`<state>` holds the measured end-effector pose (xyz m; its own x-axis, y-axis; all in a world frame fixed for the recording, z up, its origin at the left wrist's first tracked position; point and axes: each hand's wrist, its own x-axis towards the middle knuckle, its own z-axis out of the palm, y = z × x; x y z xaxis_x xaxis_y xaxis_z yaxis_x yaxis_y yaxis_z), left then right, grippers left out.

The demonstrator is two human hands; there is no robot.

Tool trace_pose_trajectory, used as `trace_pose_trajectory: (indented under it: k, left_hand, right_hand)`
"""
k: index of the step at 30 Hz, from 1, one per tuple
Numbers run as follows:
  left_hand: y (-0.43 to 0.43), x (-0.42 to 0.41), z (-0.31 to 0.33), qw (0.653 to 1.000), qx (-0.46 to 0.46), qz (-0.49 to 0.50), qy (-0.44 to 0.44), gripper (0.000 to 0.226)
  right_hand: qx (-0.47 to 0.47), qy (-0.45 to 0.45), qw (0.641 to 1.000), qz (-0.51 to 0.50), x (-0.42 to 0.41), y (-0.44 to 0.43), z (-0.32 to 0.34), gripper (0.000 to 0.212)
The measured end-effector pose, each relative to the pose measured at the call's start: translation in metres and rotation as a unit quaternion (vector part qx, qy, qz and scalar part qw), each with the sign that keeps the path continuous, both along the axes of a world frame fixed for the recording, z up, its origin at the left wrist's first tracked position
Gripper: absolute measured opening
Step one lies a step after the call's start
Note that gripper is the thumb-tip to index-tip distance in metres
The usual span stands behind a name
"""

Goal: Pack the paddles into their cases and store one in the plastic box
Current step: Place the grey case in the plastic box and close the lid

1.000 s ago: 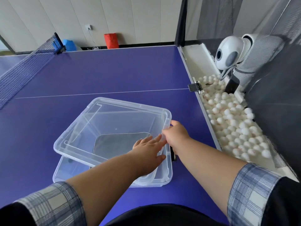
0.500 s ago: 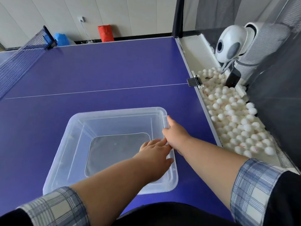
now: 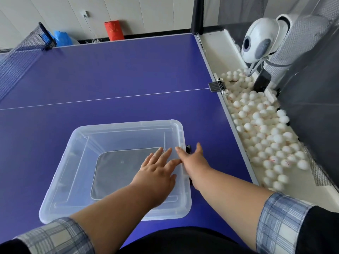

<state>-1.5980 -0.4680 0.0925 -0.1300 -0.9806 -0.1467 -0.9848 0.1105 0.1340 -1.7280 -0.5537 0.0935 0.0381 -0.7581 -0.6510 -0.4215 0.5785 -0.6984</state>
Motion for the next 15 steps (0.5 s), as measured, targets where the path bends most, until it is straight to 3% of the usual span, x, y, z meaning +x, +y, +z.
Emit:
trace_pose_trajectory:
  k: [2, 3, 5, 7, 11, 15]
  left_hand:
    - [0.0, 0.002, 0.0, 1.0, -0.002, 0.001, -0.003, 0.049]
    - [-0.001, 0.002, 0.0, 1.0, -0.003, 0.005, -0.002, 0.049]
    - [-0.002, 0.002, -0.002, 1.0, -0.008, 0.009, 0.002, 0.049]
    - [-0.001, 0.001, -0.004, 1.0, -0.009, 0.018, 0.008, 0.052]
    - [0.0, 0.001, -0.006, 0.999, -0.014, 0.027, 0.019, 0.06]
    - [-0.002, 0.002, -0.009, 1.0, -0.012, 0.012, 0.012, 0.064]
  right_hand:
    - [0.055, -0.01, 0.998, -0.007, -0.008, 0.007, -0.001, 0.096]
    - [0.053, -0.014, 0.999, 0.003, -0.01, 0.01, -0.002, 0.082]
    - [0.002, -0.017, 1.0, 0.005, -0.012, 0.015, -0.003, 0.05]
    - [-0.052, -0.011, 0.999, 0.0, -0.011, 0.019, -0.003, 0.041]
    - [-0.08, 0.002, 0.997, -0.003, -0.005, 0.024, 0.008, 0.054]
    - [-0.02, -0.064, 0.996, -0.061, 0.002, 0.017, 0.019, 0.067]
